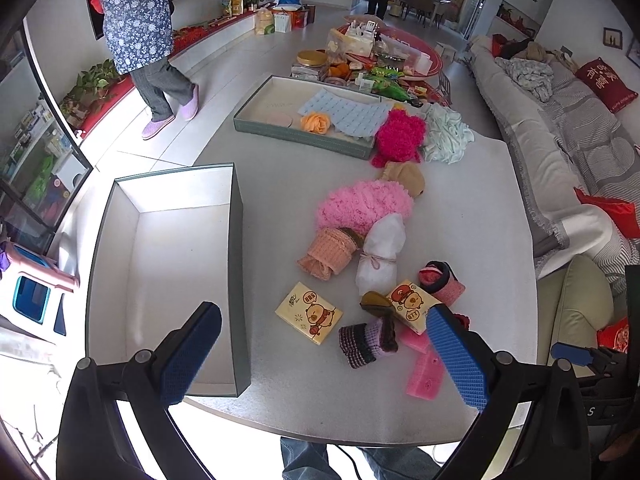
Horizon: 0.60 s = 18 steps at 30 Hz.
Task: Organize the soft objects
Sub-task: 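Move both tools toward the pile of soft items on the table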
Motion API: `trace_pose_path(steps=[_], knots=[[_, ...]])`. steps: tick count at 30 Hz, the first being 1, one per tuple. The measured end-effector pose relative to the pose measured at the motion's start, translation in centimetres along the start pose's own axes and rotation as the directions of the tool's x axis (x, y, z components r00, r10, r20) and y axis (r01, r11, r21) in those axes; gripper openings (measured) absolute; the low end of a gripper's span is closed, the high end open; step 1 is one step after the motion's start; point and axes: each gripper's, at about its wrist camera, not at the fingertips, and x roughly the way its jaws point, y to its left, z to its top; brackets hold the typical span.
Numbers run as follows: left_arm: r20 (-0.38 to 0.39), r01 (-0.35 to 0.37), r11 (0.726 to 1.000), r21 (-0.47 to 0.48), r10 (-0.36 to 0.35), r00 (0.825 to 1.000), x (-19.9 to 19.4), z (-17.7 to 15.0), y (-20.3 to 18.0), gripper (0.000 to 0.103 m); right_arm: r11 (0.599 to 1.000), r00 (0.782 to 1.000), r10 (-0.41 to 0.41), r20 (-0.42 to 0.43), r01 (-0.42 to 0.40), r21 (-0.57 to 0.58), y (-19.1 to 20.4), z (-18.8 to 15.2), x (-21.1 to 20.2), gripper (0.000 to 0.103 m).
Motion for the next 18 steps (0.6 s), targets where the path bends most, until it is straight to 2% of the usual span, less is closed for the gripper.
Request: trace_pose_path(steps=[2,6,9,13,14,17,18], knots=[[0.012,0.001,1.0,-0.015,-0.001,1.0,-0.1,0.4,0.1,0.103,1.0,1.0,-0.003,-0.002,0.003,0.001,0.0,-0.1,0.0,0.103],[0.066,0.08,0.995,-0.059,-0.076,0.995,-0.8,1.2,0.6,0.103,1.0,1.0,-0.012,0.001,0.012,0.0,0.3,-0.3,-0.1,0.103],[0.17,0.171,0.981,-0.095,-0.154,0.973,-2.2,2.0,1.3,0.103,1.0,1.0,-0.016,0.009,0.016,0.01,0.1,-0.5,-0.2,0.103],[0.295,0.312,0.941,-0.131,-0.263,0.919,-3.9,3.4,2.5,0.103,1.0,1.0,-0.017,-0.006,0.017,0.018,-0.2,-0.2,0.1,0.103],[0.317,0.359,0.922,-0.149,-0.299,0.9,-4.1,3.7,3.0,0.103,1.0,1.0,-0.016,-0.008,0.017,0.022,-0.3,-0.2,0.2,0.103],[0.356,0.507,0.838,-0.202,-0.419,0.835,-4.4,4.8,4.3,0.103,0.999,1.0,-0.016,-0.003,0.016,0.032,-0.6,-0.1,0.2,0.103],[0.375,0.534,0.819,-0.207,-0.438,0.817,-4.4,5.1,4.5,0.103,0.999,1.0,-0.017,0.001,0.017,0.035,-0.7,-0.1,0.1,0.103]])
